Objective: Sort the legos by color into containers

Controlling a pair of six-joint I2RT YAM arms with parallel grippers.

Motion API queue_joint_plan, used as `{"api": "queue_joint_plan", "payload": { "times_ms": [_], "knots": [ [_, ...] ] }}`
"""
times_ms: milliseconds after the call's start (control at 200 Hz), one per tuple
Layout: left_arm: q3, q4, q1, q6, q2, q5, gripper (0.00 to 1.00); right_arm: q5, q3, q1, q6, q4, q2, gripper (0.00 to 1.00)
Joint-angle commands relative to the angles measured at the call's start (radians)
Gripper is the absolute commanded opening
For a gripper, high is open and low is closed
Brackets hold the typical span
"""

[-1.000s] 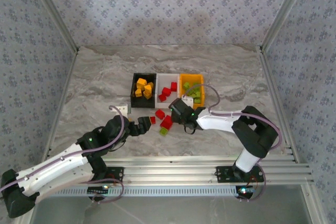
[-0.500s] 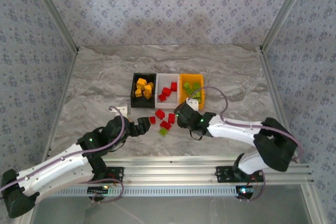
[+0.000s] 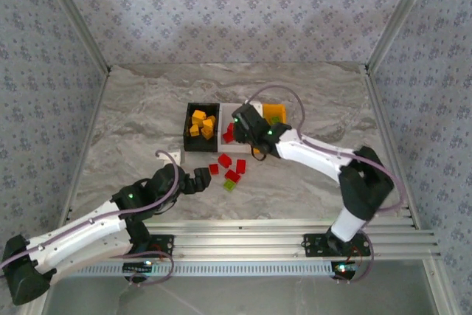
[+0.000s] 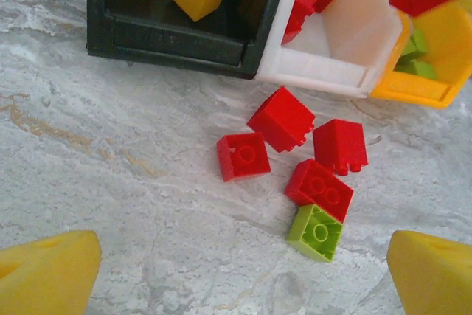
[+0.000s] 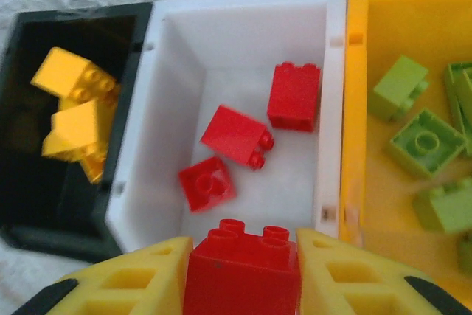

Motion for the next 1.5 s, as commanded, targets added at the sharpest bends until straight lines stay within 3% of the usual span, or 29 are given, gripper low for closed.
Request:
{"api": "queue_joint_plan", "payload": {
  "times_ms": [0,85,195,430,605,835,1069,1404,1494],
  "knots": [
    [-0.004,-0.02,-0.006,0.01,0.014,0.023,1.0,-0.038,0.114,-0.03,-0.074,-0.055,0.079,0.44],
    [-0.002,-0.009,-0.006,0.021,0.04,0.037,1.0,-0.05,0.176,-0.037,-0.092,-0.062,0.102,0.66],
    [0.015,0.015,-0.006,0.048,0.092,0.062,0.99,-0.038,0.179,-0.035,-0.103,-0.054,0.057,0.73],
    [0.094,0.118,-0.035,0.153,0.35,0.175,0.94,-0.025,-0.114,-0.008,-0.047,0.048,-0.202,0.74],
    [0.221,0.106,-0.137,0.227,0.614,0.105,0.87,-0.011,-0.308,0.001,0.019,0.091,-0.356,0.75],
    [0.331,0.069,-0.15,0.267,0.848,0.037,0.78,0.014,-0.427,-0.003,0.044,0.093,-0.499,0.75],
    [0.361,0.102,-0.151,0.293,0.925,0.022,0.67,0.03,-0.467,-0.009,0.044,0.085,-0.583,0.76],
    [0.353,0.08,-0.167,0.261,0.915,0.075,0.3,0.045,-0.508,-0.028,0.053,0.057,-0.646,0.76],
    [0.35,0.038,-0.198,0.243,0.862,0.067,0.26,0.049,-0.525,-0.036,0.063,0.049,-0.664,0.76]
  ]
}}
